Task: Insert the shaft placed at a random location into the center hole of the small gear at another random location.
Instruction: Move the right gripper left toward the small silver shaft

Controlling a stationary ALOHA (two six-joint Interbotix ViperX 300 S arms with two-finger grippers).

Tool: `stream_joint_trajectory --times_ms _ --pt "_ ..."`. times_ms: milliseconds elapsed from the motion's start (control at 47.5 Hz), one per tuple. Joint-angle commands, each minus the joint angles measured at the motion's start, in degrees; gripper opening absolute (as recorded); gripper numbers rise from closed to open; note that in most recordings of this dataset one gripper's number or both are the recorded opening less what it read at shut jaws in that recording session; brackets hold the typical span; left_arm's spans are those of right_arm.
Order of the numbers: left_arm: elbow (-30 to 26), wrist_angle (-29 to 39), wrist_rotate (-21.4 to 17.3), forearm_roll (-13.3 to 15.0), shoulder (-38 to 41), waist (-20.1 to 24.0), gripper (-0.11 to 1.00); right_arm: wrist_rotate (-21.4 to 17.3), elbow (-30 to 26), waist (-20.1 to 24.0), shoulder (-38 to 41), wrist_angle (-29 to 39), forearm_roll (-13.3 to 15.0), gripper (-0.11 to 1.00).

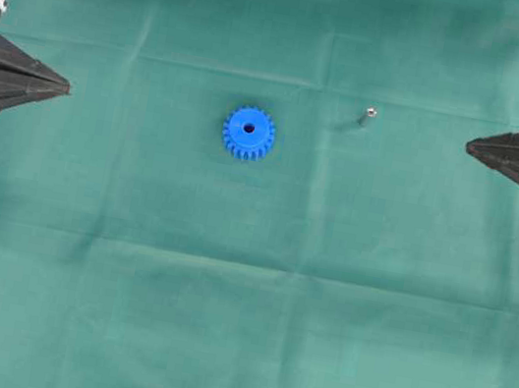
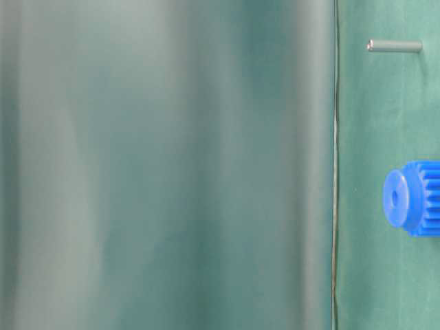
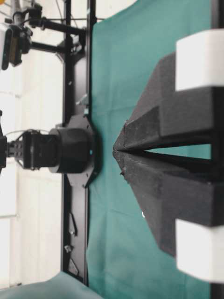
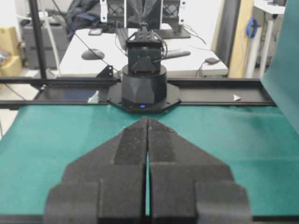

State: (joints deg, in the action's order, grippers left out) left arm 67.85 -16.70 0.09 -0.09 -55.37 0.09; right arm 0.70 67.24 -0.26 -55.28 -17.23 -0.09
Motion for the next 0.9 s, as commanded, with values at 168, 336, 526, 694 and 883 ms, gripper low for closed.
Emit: stream_joint_trajectory --times_ms 168,336,526,694,883 --pt "-2.0 1.6 -0.2 -1.0 -0.5 -0.4 0.00 0.7 -1.5 0.1 1.4 0.2 0.4 0.01" --pt "-2.0 1.7 0.1 -1.0 -0.5 -0.3 0.00 1.2 -1.0 -2.0 3.9 -0.1 0.4 0.01" --pt "-2.0 2.0 0.1 -1.0 -0.5 -0.3 0.00 1.2 -0.4 -5.7 9.7 -1.8 0.3 0.01" --pt "-2.0 2.0 0.0 -1.0 -0.5 -0.3 0.00 1.5 0.2 -9.2 17.7 -4.7 0.4 0.35" --pt "-2.0 2.1 -0.2 -1.0 -0.4 -0.3 0.00 3.8 0.5 -11.9 28.7 -10.6 0.1 0.87"
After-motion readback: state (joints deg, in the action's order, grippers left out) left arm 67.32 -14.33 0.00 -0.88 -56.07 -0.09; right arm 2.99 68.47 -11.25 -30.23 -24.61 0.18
